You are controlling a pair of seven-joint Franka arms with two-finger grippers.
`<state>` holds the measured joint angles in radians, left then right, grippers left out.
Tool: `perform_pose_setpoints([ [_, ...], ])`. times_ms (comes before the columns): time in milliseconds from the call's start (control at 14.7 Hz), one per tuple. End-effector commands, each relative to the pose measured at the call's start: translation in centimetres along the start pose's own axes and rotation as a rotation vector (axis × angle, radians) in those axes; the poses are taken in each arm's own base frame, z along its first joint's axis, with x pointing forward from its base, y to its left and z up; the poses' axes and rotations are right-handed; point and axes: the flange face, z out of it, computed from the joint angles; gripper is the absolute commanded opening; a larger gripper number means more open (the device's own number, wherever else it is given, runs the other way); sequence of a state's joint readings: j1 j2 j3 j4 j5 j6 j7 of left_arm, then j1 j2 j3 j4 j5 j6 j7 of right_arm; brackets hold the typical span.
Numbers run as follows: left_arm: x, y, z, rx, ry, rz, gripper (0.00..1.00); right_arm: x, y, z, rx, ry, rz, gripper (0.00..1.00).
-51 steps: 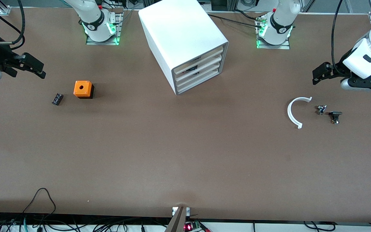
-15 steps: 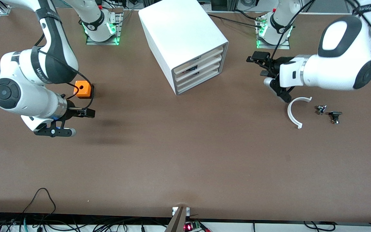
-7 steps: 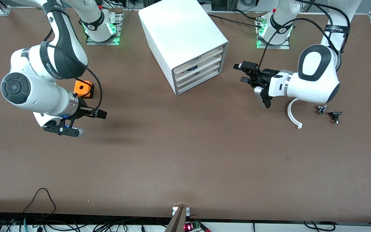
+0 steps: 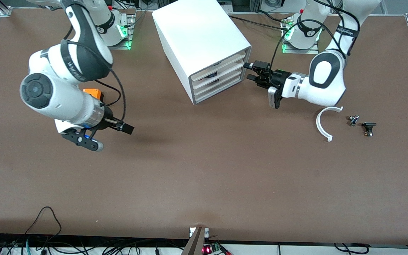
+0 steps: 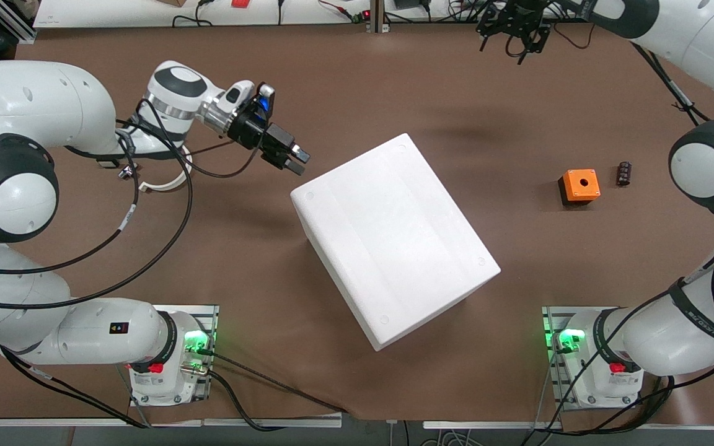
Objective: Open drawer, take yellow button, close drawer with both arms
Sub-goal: 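Grasp the drawer front with the left gripper while the right gripper approaches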
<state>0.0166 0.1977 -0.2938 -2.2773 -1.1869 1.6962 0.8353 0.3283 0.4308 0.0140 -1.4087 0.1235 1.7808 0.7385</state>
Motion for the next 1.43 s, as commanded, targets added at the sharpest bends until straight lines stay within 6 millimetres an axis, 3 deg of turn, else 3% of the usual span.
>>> perform_pose_setpoints([
  [0,-1.0,-0.3,2.7,-0.057,0.028,0.017,0.79,-0.5,-2.6,-0.2,0.018,0.001,0.083,0.99],
  [204,-2.3,-1.6,4.5,-0.096,0.052,0.023,0.78,-1.5,-4.6,-0.7,0.034,0.012,0.130,0.99],
  [407,-2.4,-1.2,6.9,-0.093,0.020,0.036,0.66,-2.7,-6.2,-0.8,0.040,0.016,0.182,0.99],
  [611,-2.4,-1.6,7.1,-0.096,0.019,0.032,0.54,-4.0,-7.4,-1.2,0.048,0.016,0.217,0.99],
  [679,-2.4,-1.6,7.1,-0.096,0.019,0.032,0.45,-4.7,-8.2,-1.9,0.068,0.014,0.220,0.99],
  [814,-2.4,-1.6,7.0,-0.095,0.018,0.034,0.09,-5.2,-8.7,-3.3,0.101,-0.004,0.263,0.99],
  [882,-2.4,-1.6,7.1,-0.095,0.017,0.033,0.00,-5.4,-8.7,-3.8,0.106,-0.017,0.277,0.99],
  [1222,-2.0,-2.1,5.7,-0.091,0.034,0.024,0.00,-6.7,-10.1,-4.8,0.155,-0.050,0.363,0.99],
  [1357,-1.0,-2.7,3.7,-0.072,0.040,0.032,0.00,-7.3,-11.5,-4.8,0.172,-0.051,0.404,0.99],
])
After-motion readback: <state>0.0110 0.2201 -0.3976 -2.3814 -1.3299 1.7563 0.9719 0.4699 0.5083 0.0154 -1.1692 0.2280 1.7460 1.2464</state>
